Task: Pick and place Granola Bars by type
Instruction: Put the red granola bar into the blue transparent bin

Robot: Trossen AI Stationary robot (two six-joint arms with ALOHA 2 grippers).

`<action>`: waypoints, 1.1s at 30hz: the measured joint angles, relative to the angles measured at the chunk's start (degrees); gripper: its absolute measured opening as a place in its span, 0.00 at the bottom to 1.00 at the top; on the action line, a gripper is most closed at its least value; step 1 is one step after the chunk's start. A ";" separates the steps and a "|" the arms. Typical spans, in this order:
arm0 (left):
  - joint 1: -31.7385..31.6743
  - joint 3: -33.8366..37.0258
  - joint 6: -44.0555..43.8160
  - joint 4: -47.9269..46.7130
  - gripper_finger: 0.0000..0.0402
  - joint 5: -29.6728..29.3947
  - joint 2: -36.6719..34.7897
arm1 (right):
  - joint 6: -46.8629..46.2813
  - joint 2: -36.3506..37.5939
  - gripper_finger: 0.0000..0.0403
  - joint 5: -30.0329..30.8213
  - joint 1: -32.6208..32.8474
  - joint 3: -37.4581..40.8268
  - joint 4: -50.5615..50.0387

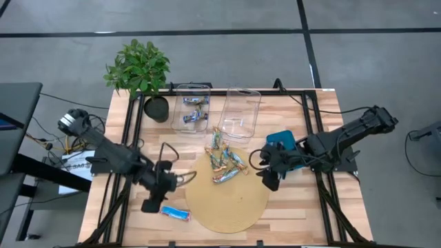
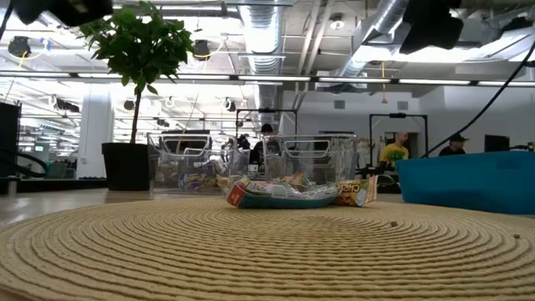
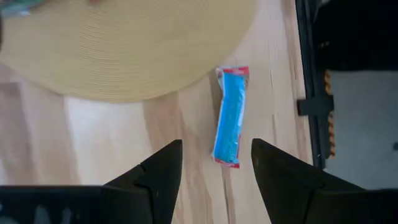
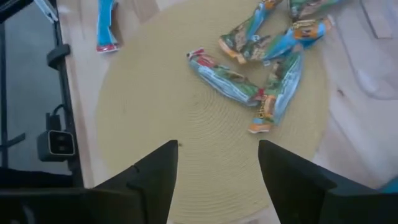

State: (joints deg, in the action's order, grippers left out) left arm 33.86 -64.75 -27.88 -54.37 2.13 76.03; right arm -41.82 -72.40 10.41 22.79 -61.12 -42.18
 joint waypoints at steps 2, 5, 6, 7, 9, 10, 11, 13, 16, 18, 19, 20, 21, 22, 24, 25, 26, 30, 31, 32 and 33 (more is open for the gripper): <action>2.19 1.69 -0.35 1.40 0.46 -0.92 2.24 | -0.84 0.00 0.52 0.02 0.53 0.00 0.88; 4.12 2.07 -1.26 2.07 0.46 -0.94 7.19 | -1.94 0.00 0.51 0.00 0.98 0.00 1.77; 4.61 2.07 -1.29 2.37 0.46 -0.94 9.02 | -2.24 0.00 0.51 0.00 1.12 0.00 2.14; 5.02 2.07 -1.27 2.75 0.46 -0.95 10.79 | -2.75 0.00 0.50 0.02 1.26 0.00 2.46; 5.67 2.07 -1.15 4.48 0.46 -0.96 14.17 | -3.38 0.00 0.50 0.00 1.22 0.00 2.37; 5.99 2.07 -0.84 5.55 0.46 -0.98 15.81 | -3.72 0.00 0.49 -0.01 1.22 0.00 2.44; 6.15 2.07 -0.45 6.58 0.46 -1.02 17.43 | -4.19 0.00 0.49 0.00 1.22 0.00 2.49; 6.38 2.07 0.01 8.51 0.46 -1.00 20.38 | -4.77 0.00 0.48 -0.02 1.20 0.00 2.59; 6.65 2.07 0.13 10.57 0.46 -0.06 23.76 | -5.34 0.00 0.47 -0.03 1.20 0.00 3.51; 6.72 2.07 0.13 12.46 0.46 1.83 25.24 | -5.33 0.00 0.46 -0.09 1.20 0.00 4.20; 6.76 2.07 0.08 13.47 0.46 2.54 25.65 | -5.33 0.00 0.46 -0.07 1.20 0.00 4.55; 6.88 2.07 0.04 14.54 0.46 3.00 25.97 | -5.33 0.00 0.45 -0.09 1.20 0.00 4.64; 7.00 2.07 -0.03 15.54 0.46 3.45 26.20 | -5.35 0.00 0.45 -0.09 1.20 0.00 4.55; 7.12 2.07 -0.08 16.19 0.46 3.60 26.29 | -5.41 0.00 0.44 -0.09 1.20 0.00 4.55; 7.29 2.07 -0.38 17.41 0.46 3.55 26.30 | -5.77 0.00 0.44 -0.09 1.20 0.00 4.55; 7.29 2.07 -0.52 18.11 0.46 3.57 26.30 | -5.78 0.00 0.43 -0.11 1.20 0.00 4.54; 7.29 2.07 -0.98 18.52 0.45 3.69 26.30 | -5.79 0.00 0.43 -0.11 1.20 0.00 4.55; 7.26 2.05 -2.95 18.56 0.37 5.85 26.30 | -5.79 0.00 0.42 -0.11 1.20 0.00 4.53; 7.24 2.05 -3.19 18.70 0.33 6.28 26.30 | -5.77 0.00 0.41 -0.11 1.20 0.00 4.53; 7.26 2.05 -3.35 18.90 0.29 6.75 26.30 | -5.77 0.00 0.41 -0.11 1.20 0.00 4.53; 7.26 2.05 -3.40 19.16 0.25 7.38 26.30 | -5.77 0.00 0.41 -0.11 1.20 0.00 4.53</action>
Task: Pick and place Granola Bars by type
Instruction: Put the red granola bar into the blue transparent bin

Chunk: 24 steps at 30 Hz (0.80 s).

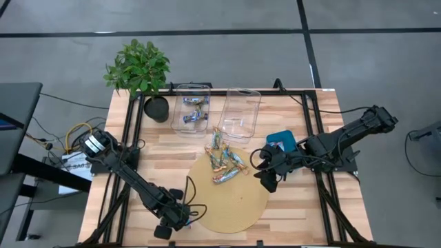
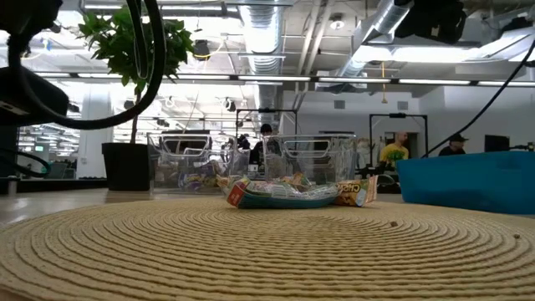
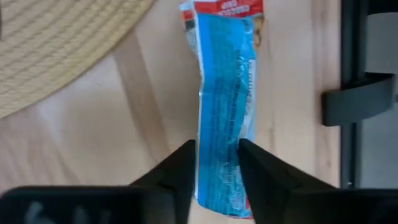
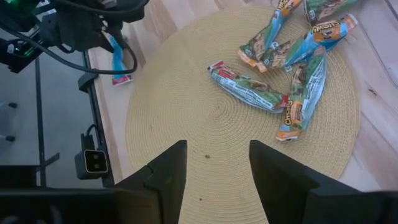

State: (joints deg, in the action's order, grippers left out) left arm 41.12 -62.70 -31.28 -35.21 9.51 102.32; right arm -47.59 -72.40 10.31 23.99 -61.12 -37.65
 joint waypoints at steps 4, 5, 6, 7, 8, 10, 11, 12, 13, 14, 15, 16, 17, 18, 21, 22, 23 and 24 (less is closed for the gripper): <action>0.00 -0.02 -0.82 0.53 0.08 1.37 0.00 | 0.04 0.00 0.40 0.05 0.00 0.00 0.00; 0.00 -0.04 -0.94 0.53 0.05 1.38 0.00 | 0.04 0.00 0.40 0.09 0.00 0.00 0.00; -0.02 -0.04 -1.25 0.53 0.03 1.37 0.00 | 0.04 0.00 0.39 0.09 0.00 0.00 -0.02; -0.02 -0.04 -1.51 0.49 0.02 1.40 0.00 | 0.04 0.00 0.39 0.09 0.00 0.00 -0.02; -0.02 -0.04 -1.82 0.50 0.02 1.61 0.00 | 0.04 0.00 0.39 0.11 0.00 0.00 -0.02; 0.00 -0.04 -1.92 0.44 0.02 1.82 0.00 | 0.05 0.00 0.39 0.11 0.00 0.00 -0.02; 0.00 -0.04 -1.95 0.44 0.01 1.82 -0.01 | 0.04 0.00 0.38 0.11 0.00 0.00 -0.02; 0.00 -0.04 -2.23 0.44 0.01 1.80 -0.02 | 0.02 0.00 0.38 0.11 0.00 0.00 -0.01; -0.11 -0.04 -2.62 0.44 0.01 1.80 -0.02 | 0.02 0.00 0.38 0.12 0.00 0.00 0.06; -0.29 -0.04 -3.08 0.43 0.00 1.80 -0.02 | 0.02 0.00 0.38 0.11 0.00 0.00 0.31; -0.50 -0.04 -3.72 0.40 0.00 1.80 -0.02 | 0.02 0.00 0.38 0.13 0.00 0.00 0.80; -0.71 -0.04 -4.36 0.36 0.00 1.64 -0.02 | 0.02 0.00 0.38 0.13 0.00 0.00 1.41; -0.96 -0.04 -5.03 0.31 0.00 1.15 -0.02 | 0.04 0.00 0.38 0.13 0.00 0.00 2.00; -1.24 -0.04 -5.56 0.32 0.00 0.54 -0.04 | 0.04 0.00 0.38 0.13 0.00 0.00 2.55; -2.19 -0.04 -7.09 0.31 0.00 -0.94 -0.07 | 0.02 0.00 0.38 0.13 0.00 0.00 4.06; -2.63 -0.04 -7.80 0.31 0.00 -1.46 -0.13 | 0.02 0.00 0.38 0.13 0.00 0.00 4.30; -2.94 -0.02 -8.61 0.16 0.00 -2.34 -0.41 | -0.02 0.00 0.38 0.13 0.00 0.00 4.41; -3.32 -0.02 -9.64 -0.05 0.00 -3.42 -0.86 | -0.43 0.00 0.38 0.14 0.00 0.00 4.65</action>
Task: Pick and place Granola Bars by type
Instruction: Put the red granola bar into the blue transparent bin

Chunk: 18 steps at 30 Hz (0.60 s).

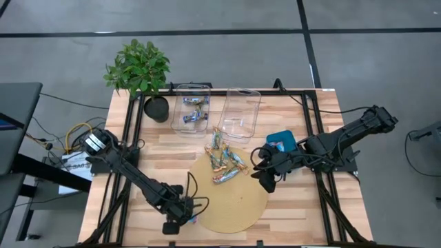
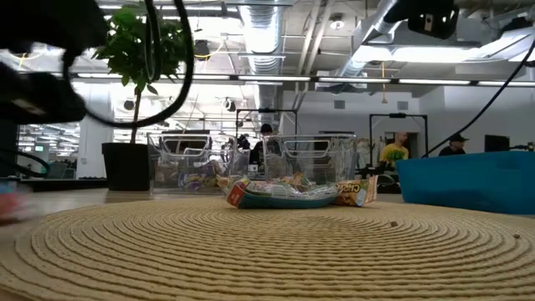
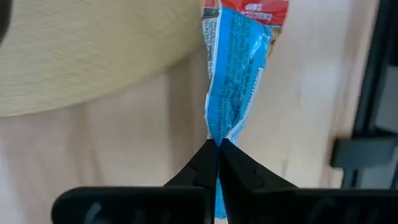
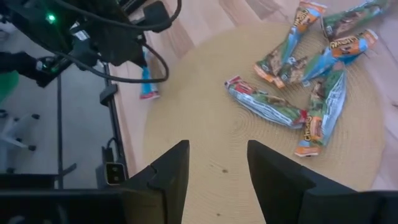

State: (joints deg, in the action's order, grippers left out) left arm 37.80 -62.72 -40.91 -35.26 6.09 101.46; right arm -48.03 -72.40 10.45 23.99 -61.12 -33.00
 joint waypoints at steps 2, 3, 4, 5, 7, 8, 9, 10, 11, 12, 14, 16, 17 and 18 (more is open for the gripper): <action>-0.89 0.00 -2.81 -0.11 0.00 -2.57 -1.42 | -2.56 0.00 0.38 0.03 -0.02 0.00 0.21; -1.33 0.00 -4.57 -0.30 0.00 -4.39 -2.39 | -4.73 0.00 0.37 0.13 -0.12 0.00 0.10; -1.82 0.00 -6.47 -0.60 0.00 -6.16 -3.57 | -7.35 0.00 0.37 0.36 -0.22 0.00 0.07; -2.33 0.00 -8.50 -0.89 0.00 -8.35 -4.88 | -10.08 0.00 0.37 0.86 -0.30 0.00 0.10; -3.42 0.00 -11.97 -1.16 0.00 -13.14 -7.66 | -14.71 0.00 0.36 3.23 -0.35 0.00 0.08; -4.00 0.00 -13.03 -1.30 0.00 -15.54 -9.22 | -16.17 0.00 0.36 4.75 -0.18 0.00 0.08; -4.72 0.00 -13.94 -1.28 0.00 -17.85 -10.64 | -17.37 0.00 0.35 6.65 0.00 0.00 0.08; -5.58 0.00 -14.72 -1.10 0.00 -20.08 -11.99 | -18.34 0.00 0.35 8.69 0.02 0.00 0.10; -6.54 0.00 -15.34 -1.06 0.00 -22.10 -13.20 | -19.19 0.00 0.35 10.77 -0.05 0.00 0.08; -7.71 0.00 -15.62 -0.97 0.00 -23.86 -14.39 | -19.98 0.00 0.35 12.56 -0.10 0.00 0.07; -10.04 0.00 -15.71 -0.20 0.00 -26.85 -16.41 | -20.98 0.00 0.35 15.88 -0.45 0.01 0.22; -12.61 0.00 -15.72 1.24 0.00 -29.25 -18.24 | -20.99 0.00 0.35 17.91 -1.16 0.02 1.25; -13.90 0.00 -15.50 2.47 0.00 -30.17 -18.93 | -21.01 0.00 0.36 18.53 -1.68 0.02 1.87; -15.20 0.00 -15.00 3.97 0.00 -30.76 -19.58 | -21.01 -0.01 0.36 18.96 -2.19 0.02 2.64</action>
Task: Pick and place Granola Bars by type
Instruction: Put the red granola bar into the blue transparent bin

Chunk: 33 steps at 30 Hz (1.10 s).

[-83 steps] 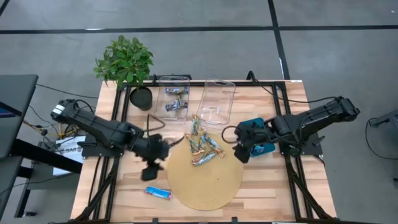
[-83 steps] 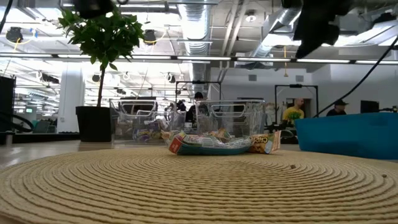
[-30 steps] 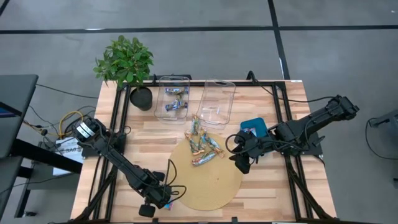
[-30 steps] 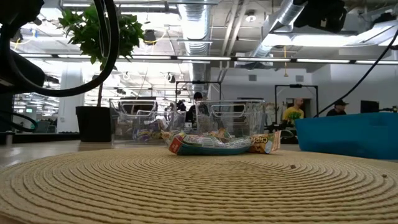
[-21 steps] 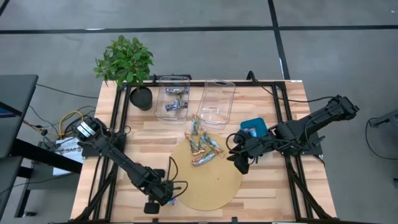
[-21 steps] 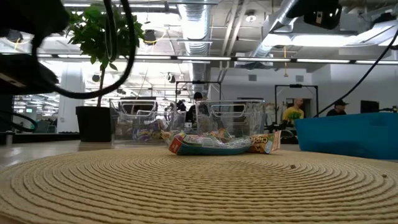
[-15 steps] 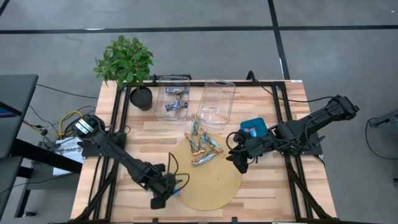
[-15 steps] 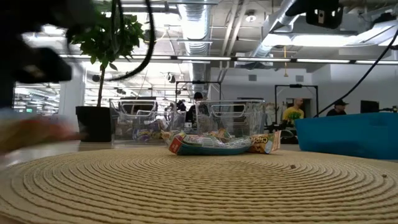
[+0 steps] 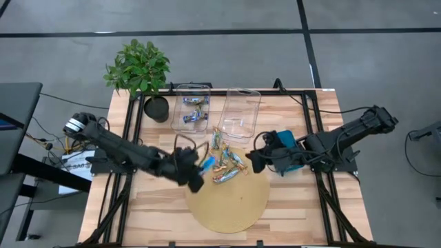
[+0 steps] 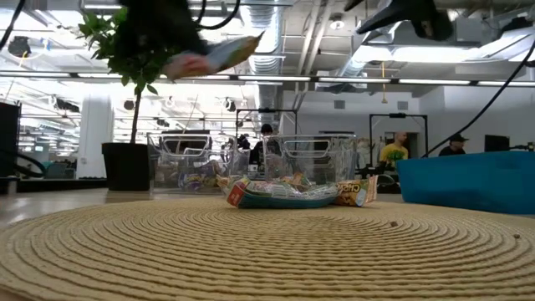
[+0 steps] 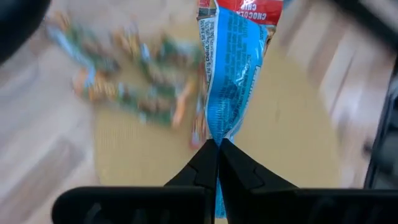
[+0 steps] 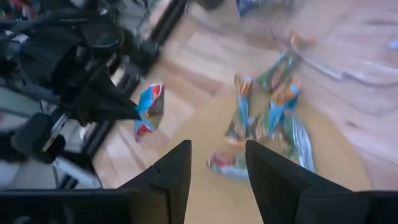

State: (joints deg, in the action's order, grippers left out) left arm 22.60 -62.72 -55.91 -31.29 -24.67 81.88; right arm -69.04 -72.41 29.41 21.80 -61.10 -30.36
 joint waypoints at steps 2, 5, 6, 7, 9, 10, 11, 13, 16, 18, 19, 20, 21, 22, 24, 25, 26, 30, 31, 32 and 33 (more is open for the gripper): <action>-2.48 0.00 1.82 3.90 0.00 -0.24 -0.98 | 0.11 -0.01 0.36 0.81 -1.08 0.00 2.23; -5.69 0.00 5.85 11.66 0.00 0.48 -1.28 | 2.98 -0.01 0.35 0.82 -2.84 0.00 6.07; -6.60 0.00 7.15 14.20 0.00 1.07 -1.30 | 3.72 -0.01 0.35 0.77 -3.33 0.00 7.36; -7.43 0.00 8.16 16.74 0.00 2.11 -1.30 | 4.56 -0.01 0.35 0.74 -3.79 0.00 8.52; -9.08 0.00 9.37 20.28 0.00 3.92 -1.32 | 5.83 -0.01 0.35 0.68 -4.61 0.00 10.34; -9.76 0.00 9.64 21.19 0.00 4.62 -1.32 | 6.38 -0.01 0.36 0.66 -4.94 0.00 11.09; -10.32 0.00 9.77 21.77 0.00 5.07 -1.32 | 6.83 -0.01 0.36 0.66 -5.21 0.00 11.48; -11.26 0.00 9.99 22.51 0.00 5.66 -1.32 | 7.88 -0.01 0.37 0.51 -5.61 0.00 12.41; -12.45 0.00 10.61 24.12 0.00 8.22 -1.32 | 8.26 -0.01 0.38 0.46 -6.26 0.00 13.79; -12.96 0.00 10.59 25.22 0.00 9.38 -1.24 | 9.78 -0.01 0.39 -0.30 -6.72 0.00 14.48; -13.18 0.00 10.63 25.50 0.00 9.42 -1.21 | 10.69 -0.01 0.39 -1.11 -7.04 0.00 15.12; -13.43 0.01 10.90 25.68 0.00 9.44 -1.21 | 11.47 -0.01 0.39 -2.08 -7.46 0.00 15.85; -13.68 0.02 11.22 26.26 0.00 9.53 -1.20 | 12.20 -0.01 0.40 -2.78 -7.83 0.00 16.56; -13.96 0.02 11.61 27.13 0.00 10.21 -1.17 | 12.75 -0.01 0.40 -3.38 -8.13 0.00 17.07; -14.63 0.02 12.29 28.88 0.00 12.09 -1.17 | 13.97 -0.01 0.40 -4.24 -8.76 0.00 18.04; -14.81 0.02 12.53 29.50 0.00 12.77 -1.17 | 14.10 -0.01 0.40 -4.66 -9.08 0.00 18.21; -15.08 0.02 12.62 29.87 0.00 13.24 -1.17 | 14.31 -0.01 0.39 -5.31 -9.45 0.00 18.41; -16.32 0.02 13.28 30.16 0.00 15.78 -1.17 | 17.45 -0.01 0.38 -8.06 -10.54 0.00 20.71; -16.65 0.03 13.84 30.86 0.00 17.56 -1.15 | 18.38 -0.01 0.38 -8.32 -10.73 0.00 21.41; -16.93 0.04 14.71 31.91 0.00 19.16 -1.12 | 19.29 -0.01 0.38 -8.56 -10.79 0.00 21.91; -16.99 0.04 15.19 32.87 0.00 20.04 -1.11 | 19.88 -0.01 0.38 -8.58 -10.83 0.00 22.53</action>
State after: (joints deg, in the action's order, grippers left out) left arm 5.61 -62.67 -40.72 1.58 -4.62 80.77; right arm -49.16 -72.43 20.82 10.97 -61.10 -7.83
